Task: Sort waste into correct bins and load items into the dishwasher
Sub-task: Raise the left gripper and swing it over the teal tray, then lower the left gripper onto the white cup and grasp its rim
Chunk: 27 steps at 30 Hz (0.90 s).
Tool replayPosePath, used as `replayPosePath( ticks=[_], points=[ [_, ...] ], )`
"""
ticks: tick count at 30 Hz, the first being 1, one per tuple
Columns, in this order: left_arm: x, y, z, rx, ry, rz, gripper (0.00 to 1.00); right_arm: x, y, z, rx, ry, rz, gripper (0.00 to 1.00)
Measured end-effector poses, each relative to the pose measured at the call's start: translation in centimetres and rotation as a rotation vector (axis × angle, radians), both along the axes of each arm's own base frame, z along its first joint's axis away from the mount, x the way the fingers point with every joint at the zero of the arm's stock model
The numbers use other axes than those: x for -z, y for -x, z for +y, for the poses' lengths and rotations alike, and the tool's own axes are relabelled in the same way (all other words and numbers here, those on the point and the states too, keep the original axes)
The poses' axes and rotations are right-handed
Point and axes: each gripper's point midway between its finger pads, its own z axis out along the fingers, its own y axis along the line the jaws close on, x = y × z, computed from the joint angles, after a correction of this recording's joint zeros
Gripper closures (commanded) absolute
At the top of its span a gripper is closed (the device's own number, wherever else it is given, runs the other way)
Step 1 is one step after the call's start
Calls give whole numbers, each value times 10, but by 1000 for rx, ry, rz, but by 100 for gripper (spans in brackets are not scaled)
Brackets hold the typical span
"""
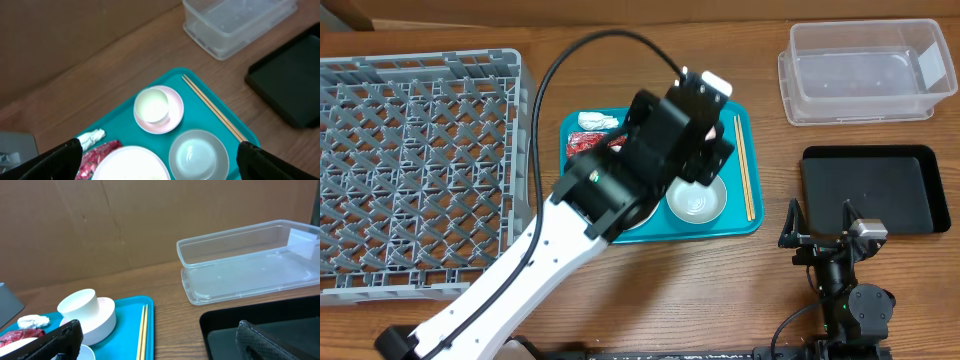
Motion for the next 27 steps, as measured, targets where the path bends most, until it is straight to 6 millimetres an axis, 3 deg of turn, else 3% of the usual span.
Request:
replayPosePath(
  ticks=[3, 6, 12, 15, 19, 21, 23, 27],
  points=[
    [-1, -16, 4, -25, -7, 56, 0, 0, 0, 0, 0, 0, 0, 0],
    [13, -29, 19, -51, -57, 219, 0, 0, 0, 0, 0, 0, 0, 0],
    [72, -61, 48, -146, -153, 509, 0, 0, 0, 0, 0, 0, 0, 0],
    [111, -76, 42, -145, -157, 594, 0, 0, 0, 0, 0, 1, 0, 0],
    [140, -84, 19, -99, -119, 646, 0, 0, 0, 0, 0, 1, 0, 0],
    [148, -88, 8, -77, -97, 651, 10, 0, 0, 0, 0, 0, 0, 0],
    [152, -92, 0, -65, -77, 645, 31, 0, 0, 0, 0, 0, 0, 0],
    [158, -98, -3, -92, -67, 638, 52, 0, 0, 0, 0, 0, 0, 0]
  ],
)
